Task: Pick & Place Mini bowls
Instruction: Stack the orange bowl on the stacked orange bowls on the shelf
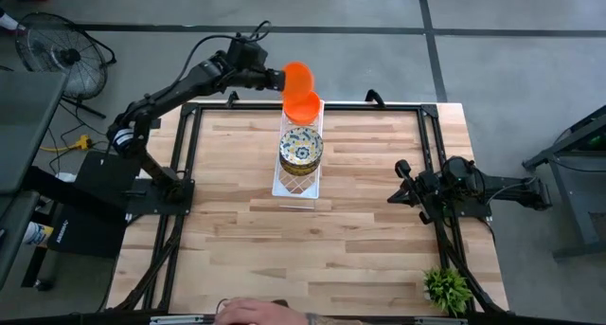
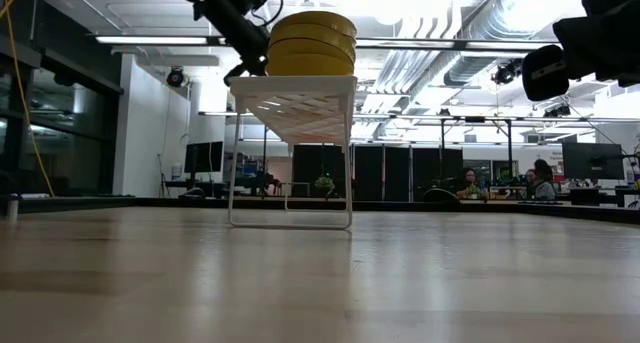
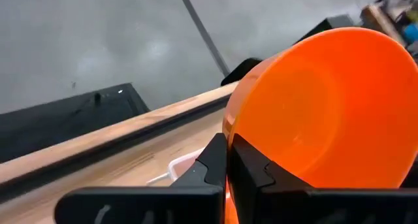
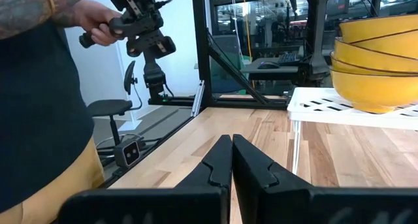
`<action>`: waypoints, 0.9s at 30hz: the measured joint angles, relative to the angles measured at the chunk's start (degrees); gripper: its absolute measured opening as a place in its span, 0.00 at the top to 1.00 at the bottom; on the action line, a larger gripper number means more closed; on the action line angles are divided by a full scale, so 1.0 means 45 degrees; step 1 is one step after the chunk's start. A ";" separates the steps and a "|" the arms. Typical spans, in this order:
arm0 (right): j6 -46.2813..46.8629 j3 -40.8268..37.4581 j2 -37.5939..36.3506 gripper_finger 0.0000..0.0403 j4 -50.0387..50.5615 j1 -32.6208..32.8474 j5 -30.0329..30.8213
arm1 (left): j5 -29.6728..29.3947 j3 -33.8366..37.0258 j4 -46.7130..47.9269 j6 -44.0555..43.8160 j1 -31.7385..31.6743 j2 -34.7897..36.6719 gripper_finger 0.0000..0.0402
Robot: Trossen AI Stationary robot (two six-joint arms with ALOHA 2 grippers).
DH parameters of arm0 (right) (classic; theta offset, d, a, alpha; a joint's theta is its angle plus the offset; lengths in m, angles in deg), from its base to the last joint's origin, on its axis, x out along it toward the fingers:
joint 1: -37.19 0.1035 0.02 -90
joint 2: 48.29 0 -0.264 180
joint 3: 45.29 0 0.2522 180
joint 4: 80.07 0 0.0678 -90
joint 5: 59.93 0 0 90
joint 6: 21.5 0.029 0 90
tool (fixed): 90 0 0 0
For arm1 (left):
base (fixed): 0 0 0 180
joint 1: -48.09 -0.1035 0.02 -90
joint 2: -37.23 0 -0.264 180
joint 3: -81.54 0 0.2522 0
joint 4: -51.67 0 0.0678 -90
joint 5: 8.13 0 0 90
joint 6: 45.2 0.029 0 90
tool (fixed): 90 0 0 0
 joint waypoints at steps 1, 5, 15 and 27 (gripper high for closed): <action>0.0000 0.0003 0.0000 1.00 0.0003 -0.0001 -0.0002 | 0.0000 -0.0004 -0.0141 -0.0240 0.0041 -0.0039 1.00; 0.0000 0.0003 0.0000 1.00 0.0000 0.0001 -0.0005 | 0.0010 -0.0015 -0.0035 -0.0895 0.0238 -0.0114 1.00; -0.0005 0.0003 0.0000 1.00 0.0000 0.0001 -0.0004 | -0.0263 -0.0015 0.0979 -0.1458 0.0806 -0.0109 1.00; 0.0000 0.0003 -0.0002 1.00 0.0005 0.0001 -0.0078 | -0.0335 -0.0015 0.1181 -0.1372 0.1030 -0.0104 1.00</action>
